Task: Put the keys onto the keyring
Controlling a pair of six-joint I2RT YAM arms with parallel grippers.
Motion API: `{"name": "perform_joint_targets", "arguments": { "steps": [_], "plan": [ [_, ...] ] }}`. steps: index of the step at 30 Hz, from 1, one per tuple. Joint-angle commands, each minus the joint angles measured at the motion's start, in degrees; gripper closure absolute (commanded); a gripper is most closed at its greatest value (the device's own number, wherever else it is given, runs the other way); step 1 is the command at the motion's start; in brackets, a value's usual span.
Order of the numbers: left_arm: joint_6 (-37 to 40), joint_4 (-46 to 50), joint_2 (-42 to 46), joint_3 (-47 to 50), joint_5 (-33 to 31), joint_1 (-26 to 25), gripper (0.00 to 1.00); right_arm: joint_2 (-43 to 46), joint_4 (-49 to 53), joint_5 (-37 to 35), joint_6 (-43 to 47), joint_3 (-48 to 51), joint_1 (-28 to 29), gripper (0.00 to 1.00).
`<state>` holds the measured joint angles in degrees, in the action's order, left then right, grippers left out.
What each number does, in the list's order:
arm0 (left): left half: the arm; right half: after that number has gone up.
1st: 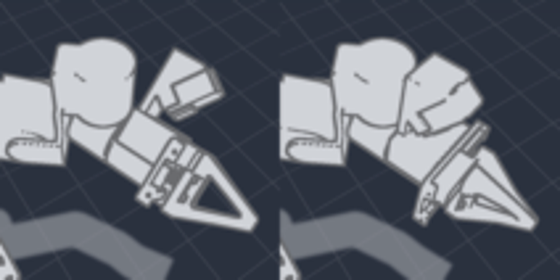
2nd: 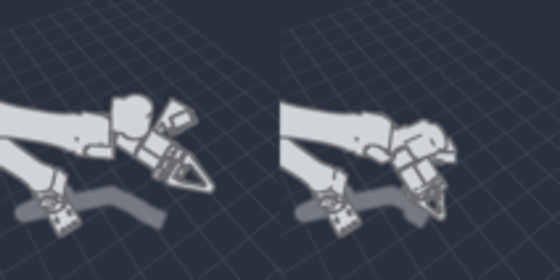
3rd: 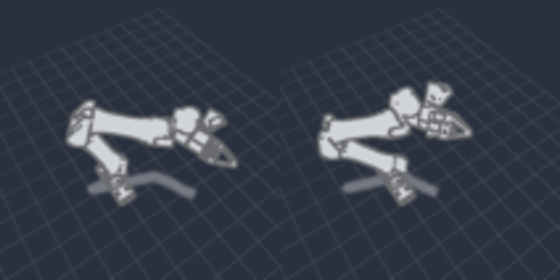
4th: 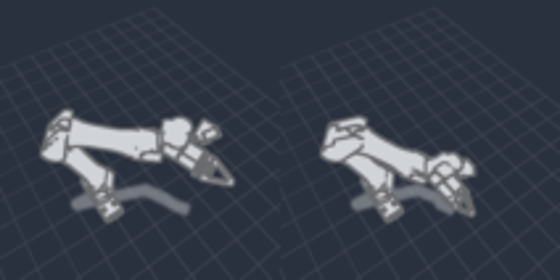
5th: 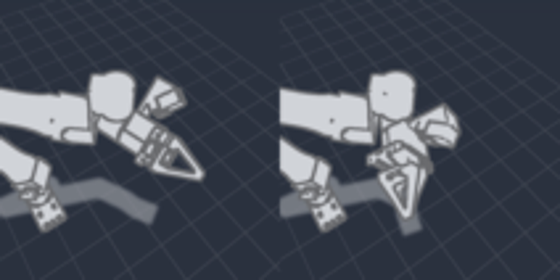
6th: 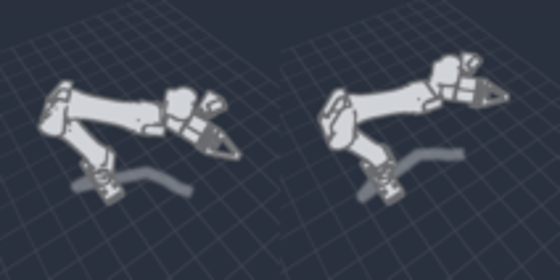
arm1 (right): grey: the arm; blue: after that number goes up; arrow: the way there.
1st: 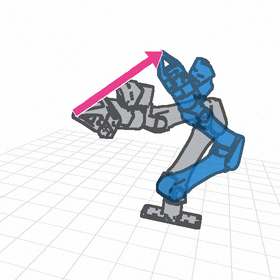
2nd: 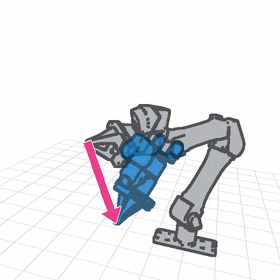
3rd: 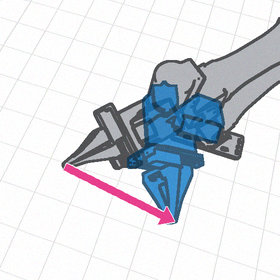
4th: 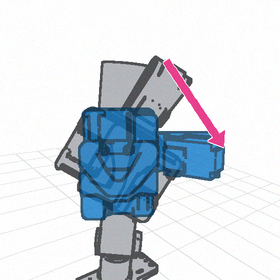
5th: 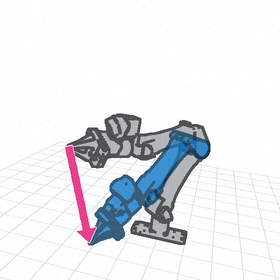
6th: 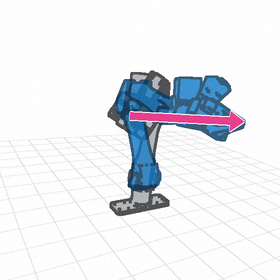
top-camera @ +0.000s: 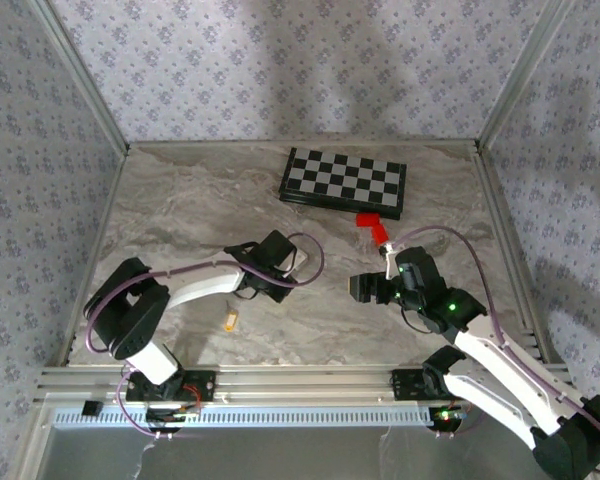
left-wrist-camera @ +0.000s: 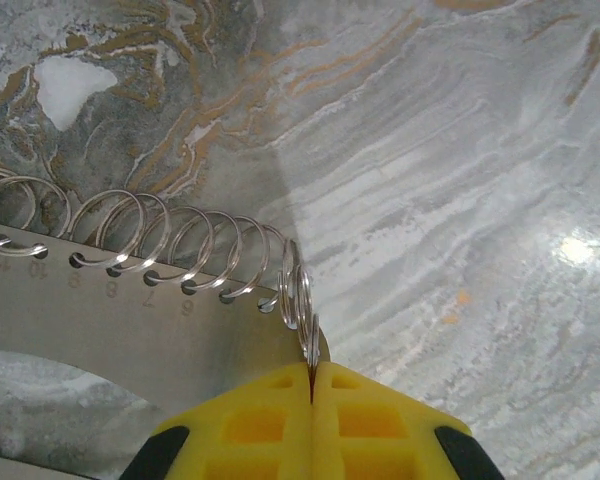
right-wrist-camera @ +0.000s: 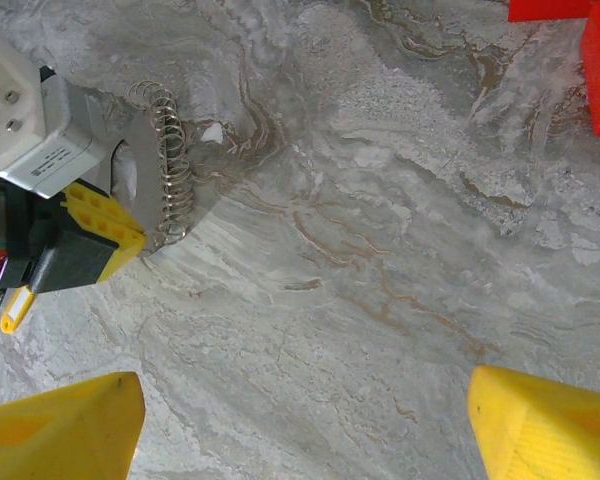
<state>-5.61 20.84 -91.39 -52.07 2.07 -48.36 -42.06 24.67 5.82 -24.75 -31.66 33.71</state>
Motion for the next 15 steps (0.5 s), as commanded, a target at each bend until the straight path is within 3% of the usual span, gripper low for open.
{"name": "perform_joint_targets", "arguments": {
  "steps": [1,9,15],
  "plan": [
    [-0.62,3.19,3.62,-0.24,-1.01,-1.35,1.0,1.02,1.12,-0.24,0.74,-1.3,-0.37,0.14],
    [0.63,7.0,11.58,-2.38,-2.31,-4.45,1.0,2.64,-0.1,2.15,1.78,-1.83,-0.41,0.15],
    [2.48,5.75,19.89,-2.81,0.55,-6.7,1.0,7.23,-5.86,9.4,2.25,-0.29,0.12,0.17]
  ]
}}
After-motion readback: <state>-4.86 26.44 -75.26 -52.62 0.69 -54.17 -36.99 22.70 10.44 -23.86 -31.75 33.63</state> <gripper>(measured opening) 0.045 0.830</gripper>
